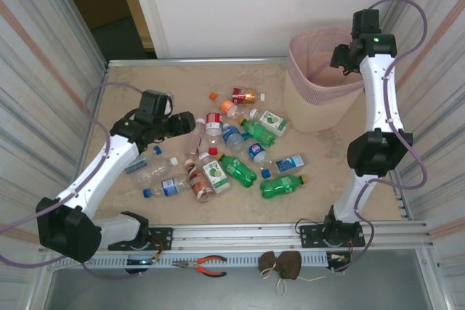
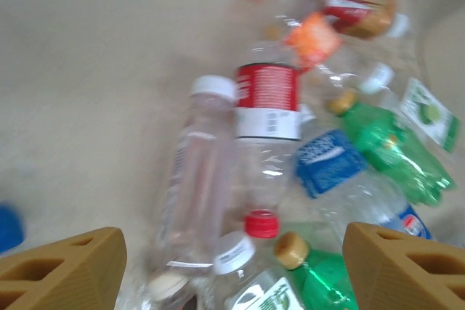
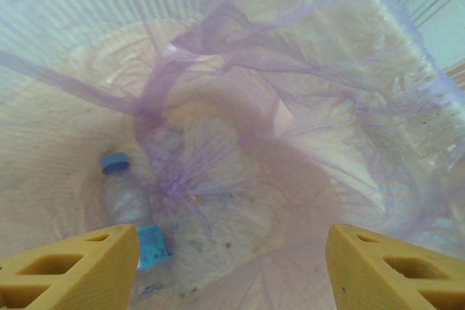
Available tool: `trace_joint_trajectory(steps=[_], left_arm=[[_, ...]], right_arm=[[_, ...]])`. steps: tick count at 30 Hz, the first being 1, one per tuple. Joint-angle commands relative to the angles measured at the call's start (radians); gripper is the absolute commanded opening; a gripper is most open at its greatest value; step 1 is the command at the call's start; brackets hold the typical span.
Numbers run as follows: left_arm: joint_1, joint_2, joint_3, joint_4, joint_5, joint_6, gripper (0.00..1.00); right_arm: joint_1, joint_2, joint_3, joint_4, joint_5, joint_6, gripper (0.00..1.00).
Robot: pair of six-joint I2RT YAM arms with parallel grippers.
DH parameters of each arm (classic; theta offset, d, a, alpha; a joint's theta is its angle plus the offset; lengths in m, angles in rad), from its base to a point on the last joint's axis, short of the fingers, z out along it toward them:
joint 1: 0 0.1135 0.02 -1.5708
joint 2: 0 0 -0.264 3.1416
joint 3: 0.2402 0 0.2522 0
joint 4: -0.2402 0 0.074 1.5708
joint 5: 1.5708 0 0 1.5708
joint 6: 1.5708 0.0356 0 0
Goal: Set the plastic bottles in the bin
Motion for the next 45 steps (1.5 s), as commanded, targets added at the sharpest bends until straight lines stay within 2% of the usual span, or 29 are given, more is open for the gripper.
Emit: trace_joint_trajectory(steps=[1,7,13,17,24,30,45], left_arm=[[0.071,0.015,0.056,-0.193,-0.104,-0.262,0.79],[0.285,0.005,0.041,-0.328,-0.039,-0.43,0.8],[0.548,-0.028,-0.05,-0.31,0.149,-0.506,0.82],[0.644,-0.007,-0.082,-0.29,0.229,-0.537,0.85],[0.732,0.076,-0.133,-0.234,0.323,-0.602,0.89],[0.767,0.152,-0.135,-0.234,0.327,-0.639,0.92],[0.834,0.329,-0.112,-0.215,0.336,-0.635,0.92]], right_arm=[[-0.006,-0.069,0.039,-0.008,-0.075,0.034,0.68],[-0.004,-0.142,0.035,0.017,-0.159,0.054,0.69],[0.009,-0.22,0.022,0.044,-0.205,0.069,0.7],[0.02,-0.278,-0.017,0.078,-0.206,0.07,0.72],[0.022,-0.338,-0.082,0.11,-0.187,0.068,0.73],[0.02,-0.346,-0.092,0.106,-0.183,0.063,0.75],[0.022,-0.38,-0.148,0.123,-0.158,0.063,0.75]])
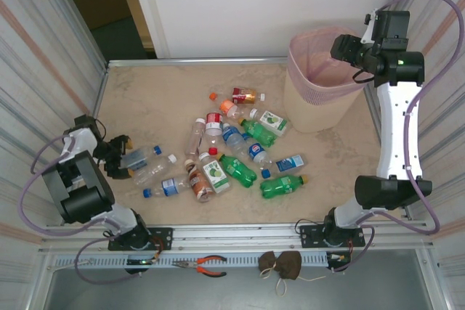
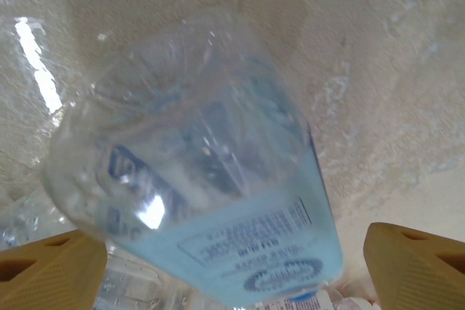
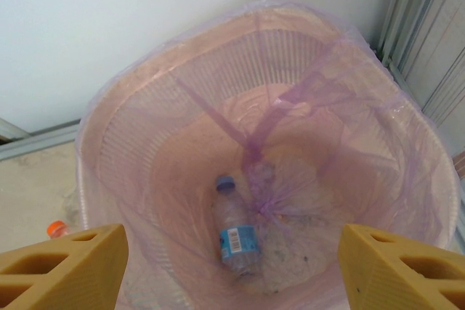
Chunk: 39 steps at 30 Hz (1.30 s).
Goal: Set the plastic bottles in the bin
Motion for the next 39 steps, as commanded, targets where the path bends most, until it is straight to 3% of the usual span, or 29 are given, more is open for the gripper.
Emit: trace_joint_trajectory(steps=[1,5,15,20,28,32,39], left_arm=[[0.015,0.034,0.02,-0.009,0.001,-0.009,0.91],[0.017,0.079,0.03,0.004,0.012,-0.007,0.89],[0.02,0.074,0.042,0.021,0.016,-0.015,0.7],[0.021,0.029,0.058,0.036,0.036,-0.006,0.61],[0.014,-0.105,0.094,0.142,0.109,0.074,0.56],[-0.035,-0.175,0.099,0.264,0.167,0.132,0.54],[-0.223,-0.273,0.133,0.508,0.222,0.311,0.51]], right_arm=[[0.005,-0.045,-0.016,0.02,0.022,0.015,0.75],[0.008,-0.046,-0.025,0.021,0.028,0.017,0.75],[0.035,-0.054,-0.032,0.023,0.055,0.018,0.75],[0.055,-0.062,-0.035,0.026,0.059,0.02,0.75],[0.107,-0.098,-0.079,0.059,0.006,0.024,0.75],[0.142,-0.131,-0.136,0.121,-0.087,0.022,0.75],[0.222,-0.19,-0.279,0.259,-0.307,0.017,0.75]])
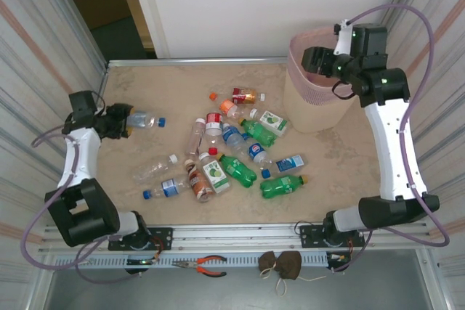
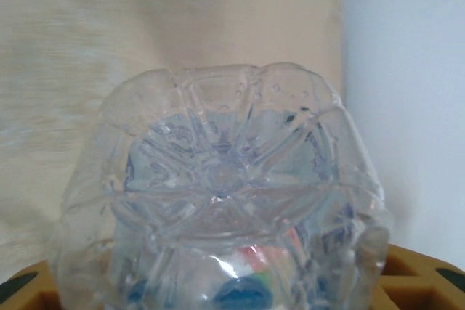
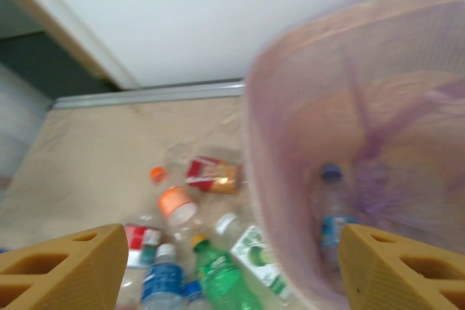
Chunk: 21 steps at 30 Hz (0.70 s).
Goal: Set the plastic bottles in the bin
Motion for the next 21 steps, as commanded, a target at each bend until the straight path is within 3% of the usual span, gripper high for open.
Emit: trace_joint_trajectory(steps=[1,7,11,17,21], left_arm=[[-0.078,-0.064,0.038,0.187,0.078,0.145,0.51],[-0.237,-0.131,0.054,0.379,0.191,0.33,0.51],[-0.316,-0.162,0.039,0.583,0.37,0.394,0.52],[-0.466,-0.21,0.096,0.593,0.479,0.611,0.48],[-0.562,-0.235,0.131,0.566,0.536,0.734,0.46]], right_arm=[[0.039,-0.041,-0.056,0.11,-0.162,0.015,0.75],[0.121,-0.083,-0.179,0.25,-0.336,0.004,0.75],[0.188,-0.113,-0.253,0.338,-0.475,-0.048,0.75],[0.299,-0.201,-0.4,0.547,-0.57,-0.103,0.77],[0.364,-0.217,-0.406,0.578,-0.624,-0.159,0.79]])
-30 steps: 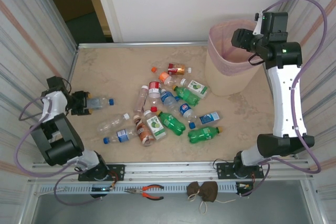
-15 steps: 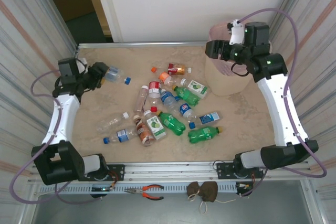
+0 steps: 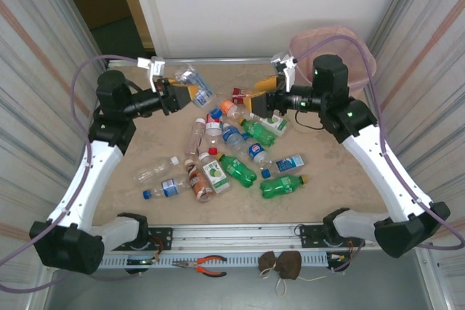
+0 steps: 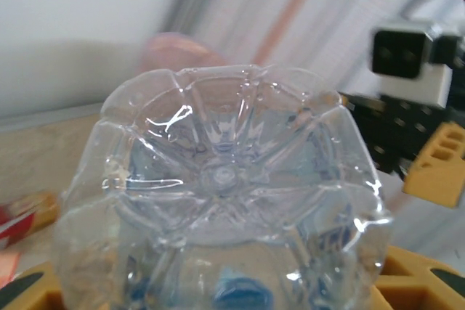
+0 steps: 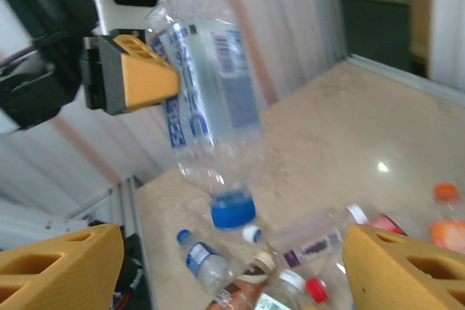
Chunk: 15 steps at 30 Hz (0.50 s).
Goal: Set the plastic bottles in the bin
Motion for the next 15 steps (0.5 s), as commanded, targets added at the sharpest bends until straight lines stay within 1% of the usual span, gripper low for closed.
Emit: trace_joint_trajectory(steps=[1,5,11,15], left_arm=[[-0.065,-0.042,0.064,0.019,0.117,0.192,0.46],[-0.144,-0.045,0.103,-0.018,0.161,0.267,0.46],[-0.217,-0.043,0.127,-0.038,0.191,0.32,0.45],[-0.246,-0.039,0.146,-0.064,0.207,0.349,0.45]], right_arm=[[0.044,-0.027,0.01,0.097,-0.102,-0.081,0.79],[0.106,-0.012,0.043,0.065,-0.135,-0.137,0.8],[0.166,-0.001,0.066,0.035,-0.174,-0.191,0.8],[0.194,0.017,0.088,0.018,-0.175,-0.195,0.76]])
